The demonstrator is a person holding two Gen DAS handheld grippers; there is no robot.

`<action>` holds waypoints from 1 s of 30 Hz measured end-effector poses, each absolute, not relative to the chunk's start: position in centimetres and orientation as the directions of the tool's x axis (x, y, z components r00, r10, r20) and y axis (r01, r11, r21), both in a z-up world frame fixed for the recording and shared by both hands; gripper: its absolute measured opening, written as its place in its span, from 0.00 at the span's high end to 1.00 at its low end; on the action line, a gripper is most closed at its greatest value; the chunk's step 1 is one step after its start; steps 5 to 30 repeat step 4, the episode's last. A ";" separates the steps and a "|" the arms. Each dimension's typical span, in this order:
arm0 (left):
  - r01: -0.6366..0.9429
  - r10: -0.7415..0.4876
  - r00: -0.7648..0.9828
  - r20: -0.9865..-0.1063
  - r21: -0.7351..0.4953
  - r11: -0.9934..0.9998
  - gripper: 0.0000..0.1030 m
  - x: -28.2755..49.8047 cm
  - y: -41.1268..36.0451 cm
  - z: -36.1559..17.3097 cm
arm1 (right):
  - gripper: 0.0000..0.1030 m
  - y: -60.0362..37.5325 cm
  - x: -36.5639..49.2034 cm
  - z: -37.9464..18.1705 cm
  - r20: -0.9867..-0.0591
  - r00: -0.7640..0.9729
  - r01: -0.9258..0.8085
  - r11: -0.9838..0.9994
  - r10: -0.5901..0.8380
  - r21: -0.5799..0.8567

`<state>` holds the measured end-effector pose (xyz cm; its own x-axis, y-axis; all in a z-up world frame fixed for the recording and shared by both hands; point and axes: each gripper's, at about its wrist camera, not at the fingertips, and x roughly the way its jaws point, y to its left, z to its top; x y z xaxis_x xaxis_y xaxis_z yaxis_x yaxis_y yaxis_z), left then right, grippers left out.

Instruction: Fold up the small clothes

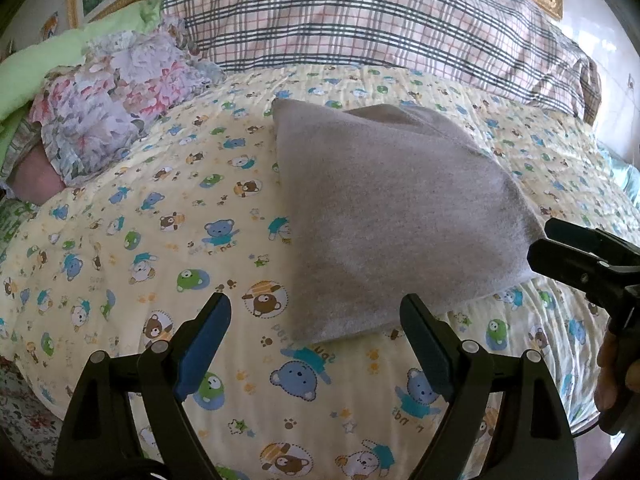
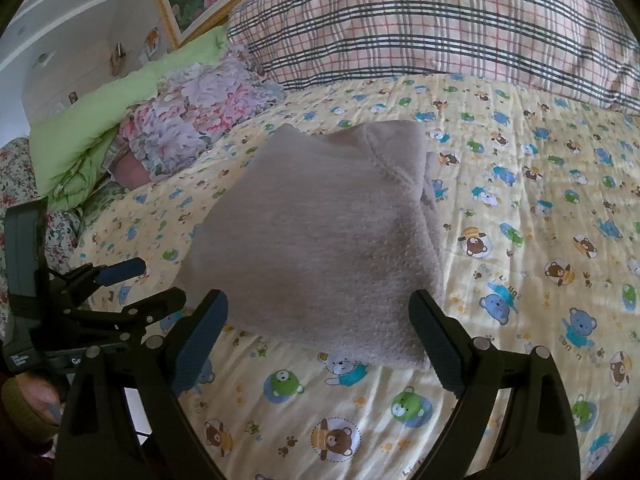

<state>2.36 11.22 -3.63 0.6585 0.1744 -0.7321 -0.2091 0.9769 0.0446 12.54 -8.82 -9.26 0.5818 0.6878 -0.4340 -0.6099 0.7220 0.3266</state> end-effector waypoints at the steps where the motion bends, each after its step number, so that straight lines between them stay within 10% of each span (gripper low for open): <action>1: -0.208 0.172 0.658 -0.733 0.042 0.977 0.16 2.4 11.2 -3.6 | 0.11 -8.8 12.5 -9.3 -0.432 0.582 -0.610 0.721 0.689 0.327; 30: -0.204 0.162 0.656 -0.737 0.034 0.978 0.16 2.3 11.3 -3.6 | 0.11 -8.8 12.6 -9.3 -0.429 0.584 -0.610 0.721 0.689 0.329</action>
